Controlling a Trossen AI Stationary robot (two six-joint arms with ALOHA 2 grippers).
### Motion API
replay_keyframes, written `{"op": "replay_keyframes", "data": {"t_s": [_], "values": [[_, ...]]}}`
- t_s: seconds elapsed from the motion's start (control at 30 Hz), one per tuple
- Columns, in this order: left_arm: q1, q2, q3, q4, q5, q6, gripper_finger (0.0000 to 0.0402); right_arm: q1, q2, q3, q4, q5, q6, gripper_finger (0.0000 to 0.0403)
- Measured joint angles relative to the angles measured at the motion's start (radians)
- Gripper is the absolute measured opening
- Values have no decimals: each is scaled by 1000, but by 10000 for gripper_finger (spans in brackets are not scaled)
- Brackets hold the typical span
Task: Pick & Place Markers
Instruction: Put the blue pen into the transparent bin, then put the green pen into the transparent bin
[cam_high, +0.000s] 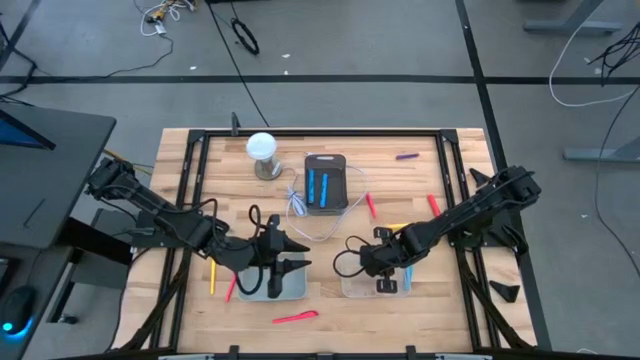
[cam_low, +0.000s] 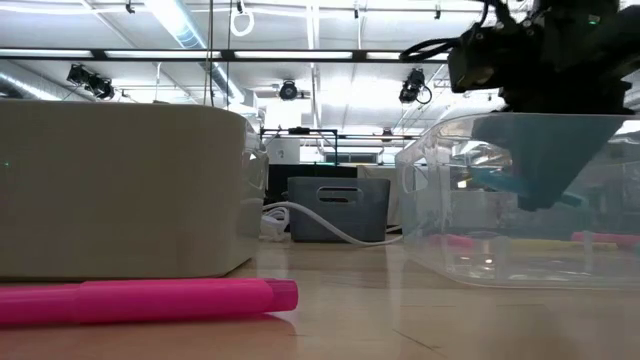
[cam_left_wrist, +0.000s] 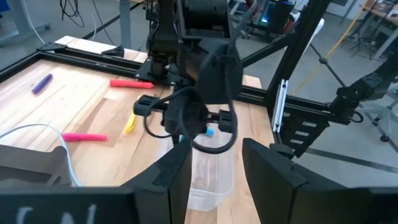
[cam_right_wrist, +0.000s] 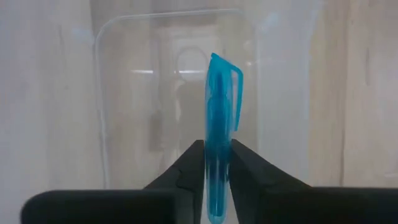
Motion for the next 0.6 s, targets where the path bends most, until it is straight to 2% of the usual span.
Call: {"op": "replay_keyframes", "data": {"t_s": [0.23, 0.6], "values": [[1, 0, 0, 0, 22, 12, 149, -32, 0, 0, -1, 0, -1, 105], [1, 1, 0, 0, 41, 15, 149, -50, -31, 0, 74, -51, 20, 110]]}}
